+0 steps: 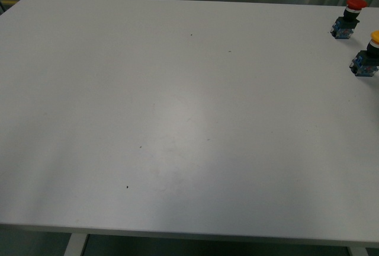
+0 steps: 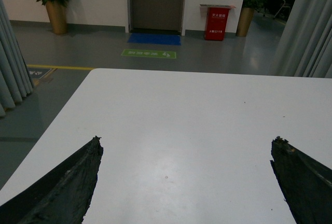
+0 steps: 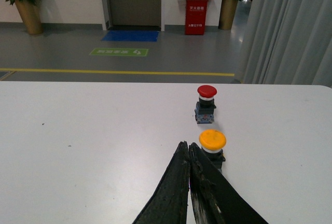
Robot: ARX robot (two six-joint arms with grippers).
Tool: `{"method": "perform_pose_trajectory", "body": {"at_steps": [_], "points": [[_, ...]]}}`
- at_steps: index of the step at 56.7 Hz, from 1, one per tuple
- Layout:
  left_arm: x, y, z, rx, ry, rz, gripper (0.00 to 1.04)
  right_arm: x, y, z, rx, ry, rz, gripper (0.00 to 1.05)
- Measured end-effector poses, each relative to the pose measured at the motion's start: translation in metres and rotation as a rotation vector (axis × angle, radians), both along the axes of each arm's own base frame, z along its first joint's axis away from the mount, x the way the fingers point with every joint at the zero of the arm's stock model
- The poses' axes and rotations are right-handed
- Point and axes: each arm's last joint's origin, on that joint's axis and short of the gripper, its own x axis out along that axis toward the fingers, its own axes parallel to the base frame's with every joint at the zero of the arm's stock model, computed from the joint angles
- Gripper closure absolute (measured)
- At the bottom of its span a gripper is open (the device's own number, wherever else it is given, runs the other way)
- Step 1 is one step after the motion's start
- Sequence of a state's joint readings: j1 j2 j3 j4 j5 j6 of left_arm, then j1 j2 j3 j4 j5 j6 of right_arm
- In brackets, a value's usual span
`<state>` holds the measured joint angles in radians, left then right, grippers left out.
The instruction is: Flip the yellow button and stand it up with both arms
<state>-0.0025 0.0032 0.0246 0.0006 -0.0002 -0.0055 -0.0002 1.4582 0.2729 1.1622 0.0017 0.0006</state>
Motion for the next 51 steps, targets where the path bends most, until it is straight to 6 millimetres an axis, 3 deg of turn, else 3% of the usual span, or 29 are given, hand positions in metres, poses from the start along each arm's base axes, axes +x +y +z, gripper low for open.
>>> {"method": "perform_pose_trajectory", "body": {"at_steps": [23, 51], "points": [[0.000, 0.000, 0.000, 0.000, 0.000, 0.000, 0.07, -0.059, 0.000, 0.002, 0.000, -0.003, 0.000, 1.01], [0.000, 0.000, 0.000, 0.000, 0.000, 0.000, 0.07, -0.094, 0.000, 0.004, 0.000, -0.011, 0.000, 1.01]]}}
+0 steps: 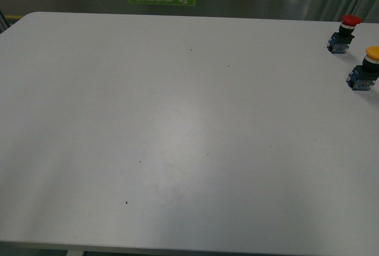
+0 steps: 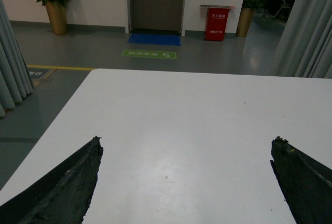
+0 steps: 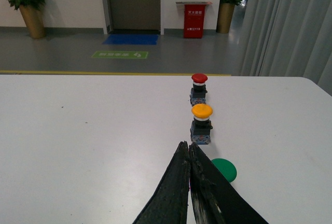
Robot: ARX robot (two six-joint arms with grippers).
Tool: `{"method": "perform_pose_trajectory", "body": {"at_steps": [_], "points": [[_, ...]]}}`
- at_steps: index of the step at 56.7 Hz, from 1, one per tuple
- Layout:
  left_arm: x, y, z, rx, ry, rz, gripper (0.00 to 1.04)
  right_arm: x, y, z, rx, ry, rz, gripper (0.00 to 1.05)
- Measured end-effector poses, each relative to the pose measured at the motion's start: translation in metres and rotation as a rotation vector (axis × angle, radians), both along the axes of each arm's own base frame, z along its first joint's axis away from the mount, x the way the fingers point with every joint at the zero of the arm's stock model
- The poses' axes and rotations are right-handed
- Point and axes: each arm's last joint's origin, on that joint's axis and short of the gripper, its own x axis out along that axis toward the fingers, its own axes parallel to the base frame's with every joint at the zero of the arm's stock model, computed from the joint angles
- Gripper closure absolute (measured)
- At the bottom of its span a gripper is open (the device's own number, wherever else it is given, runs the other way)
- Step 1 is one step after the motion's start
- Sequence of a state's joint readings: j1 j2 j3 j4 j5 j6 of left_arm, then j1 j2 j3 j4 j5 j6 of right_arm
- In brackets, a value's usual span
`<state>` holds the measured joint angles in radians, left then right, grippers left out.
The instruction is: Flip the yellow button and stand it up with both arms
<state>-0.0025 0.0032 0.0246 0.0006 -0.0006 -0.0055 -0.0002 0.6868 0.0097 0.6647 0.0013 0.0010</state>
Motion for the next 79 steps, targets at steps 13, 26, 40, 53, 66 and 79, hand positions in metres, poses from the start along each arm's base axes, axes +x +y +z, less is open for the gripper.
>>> {"method": "perform_pose_trajectory", "body": {"at_steps": [13, 26, 40, 53, 66, 79], "points": [[0.000, 0.000, 0.000, 0.000, 0.000, 0.000, 0.07, -0.010, 0.000, 0.003, 0.000, -0.009, 0.000, 1.01], [0.000, 0.000, 0.000, 0.000, 0.000, 0.000, 0.07, -0.018, 0.000, 0.005, 0.000, -0.017, 0.000, 1.01], [0.000, 0.000, 0.000, 0.000, 0.000, 0.000, 0.07, -0.024, 0.000, 0.005, 0.000, -0.019, 0.000, 1.01], [0.000, 0.000, 0.000, 0.000, 0.000, 0.000, 0.07, -0.029, 0.000, 0.005, 0.000, -0.020, 0.000, 1.01], [0.000, 0.000, 0.000, 0.000, 0.000, 0.000, 0.07, -0.033, 0.000, 0.005, 0.000, -0.020, 0.000, 1.01], [0.000, 0.000, 0.000, 0.000, 0.000, 0.000, 0.07, -0.043, 0.000, 0.002, 0.000, -0.017, 0.003, 1.01]]}}
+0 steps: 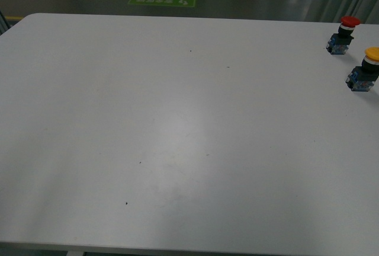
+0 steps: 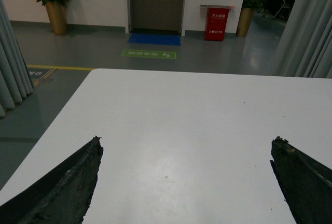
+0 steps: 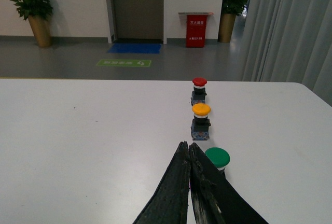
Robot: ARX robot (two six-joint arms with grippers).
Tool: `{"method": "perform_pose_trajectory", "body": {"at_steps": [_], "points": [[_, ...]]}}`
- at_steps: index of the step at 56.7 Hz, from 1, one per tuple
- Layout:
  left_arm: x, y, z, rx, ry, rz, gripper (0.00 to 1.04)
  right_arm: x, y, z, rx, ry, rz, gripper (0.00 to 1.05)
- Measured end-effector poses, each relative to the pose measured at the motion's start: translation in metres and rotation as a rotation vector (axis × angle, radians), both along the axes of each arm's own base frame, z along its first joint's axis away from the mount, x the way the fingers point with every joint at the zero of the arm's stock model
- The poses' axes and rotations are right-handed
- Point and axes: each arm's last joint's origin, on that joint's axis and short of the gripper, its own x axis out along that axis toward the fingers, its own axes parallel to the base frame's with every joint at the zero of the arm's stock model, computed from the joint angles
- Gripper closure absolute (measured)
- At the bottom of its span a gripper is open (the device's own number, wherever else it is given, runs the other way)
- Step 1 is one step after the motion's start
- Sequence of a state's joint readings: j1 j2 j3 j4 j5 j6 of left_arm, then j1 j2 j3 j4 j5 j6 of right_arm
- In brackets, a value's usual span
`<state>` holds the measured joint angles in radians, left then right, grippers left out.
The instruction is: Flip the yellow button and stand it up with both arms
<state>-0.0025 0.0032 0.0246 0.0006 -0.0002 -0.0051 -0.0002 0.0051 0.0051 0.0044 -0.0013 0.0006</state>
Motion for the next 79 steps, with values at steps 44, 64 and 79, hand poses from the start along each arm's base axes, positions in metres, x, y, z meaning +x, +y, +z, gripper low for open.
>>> {"method": "perform_pose_trajectory", "body": {"at_steps": [44, 64, 79], "points": [[0.0000, 0.0000, 0.0000, 0.000, 0.000, 0.000, 0.07, 0.0000, 0.0000, -0.0004, 0.000, 0.004, 0.000, 0.07], [0.0000, 0.0000, 0.0000, 0.000, 0.000, 0.000, 0.07, 0.0000, 0.0000, -0.0004, 0.000, 0.004, 0.000, 0.07], [0.0000, 0.0000, 0.0000, 0.000, 0.000, 0.000, 0.07, 0.0000, 0.0000, -0.0004, 0.000, 0.004, 0.000, 0.07]]}}
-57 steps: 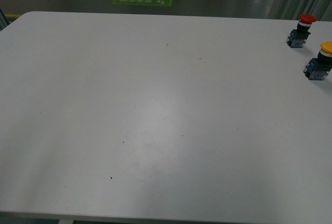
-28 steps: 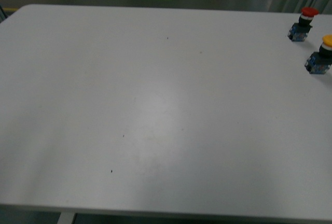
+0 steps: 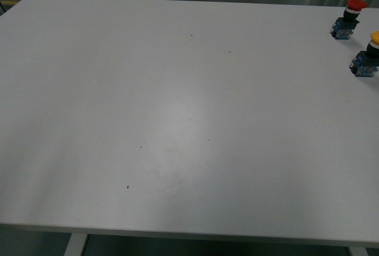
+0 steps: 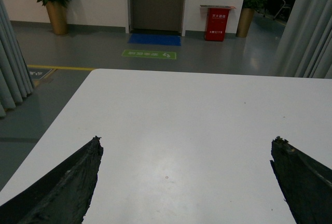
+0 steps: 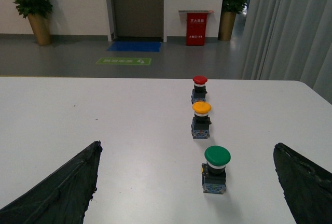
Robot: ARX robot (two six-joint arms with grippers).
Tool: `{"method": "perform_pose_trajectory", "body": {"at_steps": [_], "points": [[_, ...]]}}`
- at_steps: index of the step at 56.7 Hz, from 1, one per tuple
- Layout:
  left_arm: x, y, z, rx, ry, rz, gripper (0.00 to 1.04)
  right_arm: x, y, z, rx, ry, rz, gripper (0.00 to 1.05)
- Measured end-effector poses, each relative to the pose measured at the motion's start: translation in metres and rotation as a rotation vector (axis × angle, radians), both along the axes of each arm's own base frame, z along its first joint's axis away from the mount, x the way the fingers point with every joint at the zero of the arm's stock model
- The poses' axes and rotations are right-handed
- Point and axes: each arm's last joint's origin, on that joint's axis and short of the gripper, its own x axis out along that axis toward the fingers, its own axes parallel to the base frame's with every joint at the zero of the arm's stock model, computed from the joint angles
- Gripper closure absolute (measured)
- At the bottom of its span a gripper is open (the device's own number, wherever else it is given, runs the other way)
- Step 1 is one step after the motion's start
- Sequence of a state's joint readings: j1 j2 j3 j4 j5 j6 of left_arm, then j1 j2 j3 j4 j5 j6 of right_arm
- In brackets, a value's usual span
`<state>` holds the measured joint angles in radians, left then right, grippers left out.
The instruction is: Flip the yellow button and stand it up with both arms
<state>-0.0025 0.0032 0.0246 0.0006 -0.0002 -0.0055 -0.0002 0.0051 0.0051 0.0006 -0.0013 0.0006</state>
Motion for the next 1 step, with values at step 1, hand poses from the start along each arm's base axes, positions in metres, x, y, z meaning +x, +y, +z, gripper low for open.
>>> {"method": "perform_pose_trajectory", "body": {"at_steps": [1], "points": [[0.0000, 0.0000, 0.0000, 0.000, 0.000, 0.000, 0.07, 0.0000, 0.0000, 0.0000, 0.000, 0.000, 0.000, 0.07]]}}
